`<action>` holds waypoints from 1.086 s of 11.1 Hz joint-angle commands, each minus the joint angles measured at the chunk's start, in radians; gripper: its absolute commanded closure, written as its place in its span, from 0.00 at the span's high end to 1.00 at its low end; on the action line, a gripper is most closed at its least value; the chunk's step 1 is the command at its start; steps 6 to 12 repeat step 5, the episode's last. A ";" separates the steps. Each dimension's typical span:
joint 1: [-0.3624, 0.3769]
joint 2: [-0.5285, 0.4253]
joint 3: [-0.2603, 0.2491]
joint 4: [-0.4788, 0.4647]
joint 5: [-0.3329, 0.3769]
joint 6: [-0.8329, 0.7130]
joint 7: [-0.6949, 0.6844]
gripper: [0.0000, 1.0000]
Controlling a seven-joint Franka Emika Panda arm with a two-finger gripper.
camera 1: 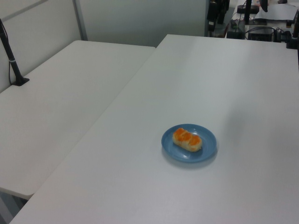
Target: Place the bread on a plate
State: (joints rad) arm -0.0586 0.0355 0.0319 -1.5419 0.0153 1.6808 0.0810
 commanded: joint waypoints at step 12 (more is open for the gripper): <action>0.029 -0.031 -0.069 -0.015 0.026 -0.015 -0.021 1.00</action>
